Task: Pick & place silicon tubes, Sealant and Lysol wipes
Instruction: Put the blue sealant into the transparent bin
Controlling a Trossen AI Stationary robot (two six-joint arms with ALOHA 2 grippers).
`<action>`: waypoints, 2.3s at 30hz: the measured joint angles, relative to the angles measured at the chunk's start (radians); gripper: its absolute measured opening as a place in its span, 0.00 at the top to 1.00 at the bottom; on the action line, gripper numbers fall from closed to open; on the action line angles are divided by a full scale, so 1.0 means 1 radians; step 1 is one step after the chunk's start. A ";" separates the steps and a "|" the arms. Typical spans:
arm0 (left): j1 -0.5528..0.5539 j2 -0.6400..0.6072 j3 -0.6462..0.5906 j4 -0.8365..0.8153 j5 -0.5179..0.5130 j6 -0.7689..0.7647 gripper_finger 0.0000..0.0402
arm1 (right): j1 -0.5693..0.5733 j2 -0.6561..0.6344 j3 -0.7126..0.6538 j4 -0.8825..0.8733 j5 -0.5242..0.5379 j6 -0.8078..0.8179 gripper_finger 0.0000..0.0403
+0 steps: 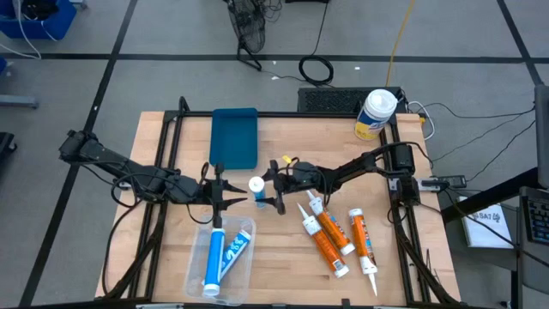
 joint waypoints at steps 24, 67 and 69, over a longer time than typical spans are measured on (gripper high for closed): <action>0.005 0.003 0.000 0.006 -0.146 -0.135 0.60 | 0.001 -0.308 0.001 -0.218 -0.058 -0.139 0.49; 0.158 0.228 -0.002 0.266 0.033 0.028 0.47 | 0.004 -0.339 -0.003 -0.195 -0.054 -0.162 0.31; 0.143 0.181 -0.002 0.225 0.033 0.034 0.47 | 0.003 -0.336 -0.002 -0.221 0.004 -0.151 0.17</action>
